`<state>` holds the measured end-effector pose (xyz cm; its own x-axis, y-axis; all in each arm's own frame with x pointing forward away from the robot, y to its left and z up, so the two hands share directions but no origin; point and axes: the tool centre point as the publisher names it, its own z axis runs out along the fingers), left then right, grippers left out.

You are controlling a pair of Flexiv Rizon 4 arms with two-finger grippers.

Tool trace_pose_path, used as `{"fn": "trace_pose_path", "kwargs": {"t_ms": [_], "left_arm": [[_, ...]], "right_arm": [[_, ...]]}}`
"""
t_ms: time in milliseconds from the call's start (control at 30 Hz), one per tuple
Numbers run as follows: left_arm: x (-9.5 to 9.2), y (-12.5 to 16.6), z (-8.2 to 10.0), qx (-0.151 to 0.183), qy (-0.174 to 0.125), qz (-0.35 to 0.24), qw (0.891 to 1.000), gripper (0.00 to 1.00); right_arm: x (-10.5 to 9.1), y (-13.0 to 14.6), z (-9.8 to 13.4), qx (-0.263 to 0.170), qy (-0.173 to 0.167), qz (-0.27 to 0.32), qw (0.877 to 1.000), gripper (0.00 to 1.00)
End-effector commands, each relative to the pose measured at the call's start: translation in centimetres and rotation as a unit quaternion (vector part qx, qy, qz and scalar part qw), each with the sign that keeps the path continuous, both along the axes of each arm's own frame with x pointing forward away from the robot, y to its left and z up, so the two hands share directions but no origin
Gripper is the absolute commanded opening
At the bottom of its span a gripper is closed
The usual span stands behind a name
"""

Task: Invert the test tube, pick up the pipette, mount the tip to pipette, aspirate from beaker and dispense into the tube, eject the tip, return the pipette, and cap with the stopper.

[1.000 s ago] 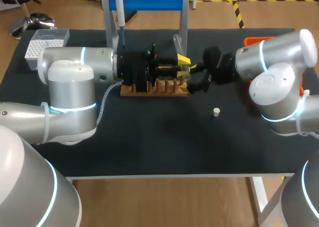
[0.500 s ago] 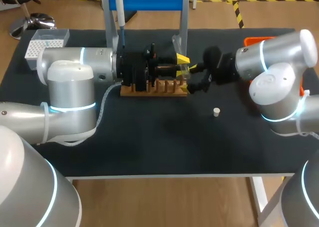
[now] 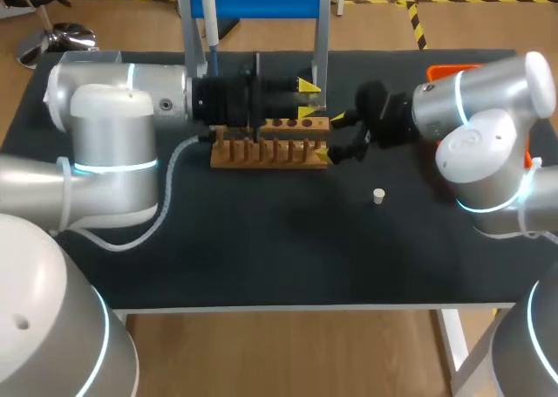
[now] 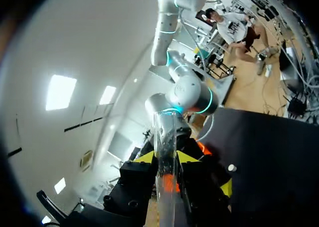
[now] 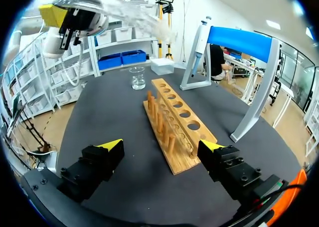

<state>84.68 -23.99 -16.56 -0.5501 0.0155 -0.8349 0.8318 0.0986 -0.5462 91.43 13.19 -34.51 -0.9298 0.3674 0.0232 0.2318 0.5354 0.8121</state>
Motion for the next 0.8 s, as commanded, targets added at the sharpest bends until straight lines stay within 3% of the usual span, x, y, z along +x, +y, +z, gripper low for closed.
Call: {"fn": "trace_pose_path", "kwargs": {"t_ms": [33,100,167,800], "left_arm": [[1.09,-0.49,0.00,0.007,0.054,-0.006,0.998,0.00],[1.52,-0.46,0.20,0.013,0.077,-0.001,0.997,0.00],[2.02,-0.55,0.91,0.005,0.067,0.001,0.998,0.00],[2.02,-0.55,0.91,0.005,0.067,0.001,0.998,0.00]], "right_arm": [[-0.05,-0.08,0.05,-0.001,0.000,0.000,1.000,1.00],[-0.05,-0.08,0.05,-0.001,0.000,0.000,1.000,1.00],[-0.05,-0.08,0.05,-0.001,0.000,0.000,1.000,1.00],[-0.05,-0.08,0.05,-0.001,0.000,0.000,1.000,1.00]]}}
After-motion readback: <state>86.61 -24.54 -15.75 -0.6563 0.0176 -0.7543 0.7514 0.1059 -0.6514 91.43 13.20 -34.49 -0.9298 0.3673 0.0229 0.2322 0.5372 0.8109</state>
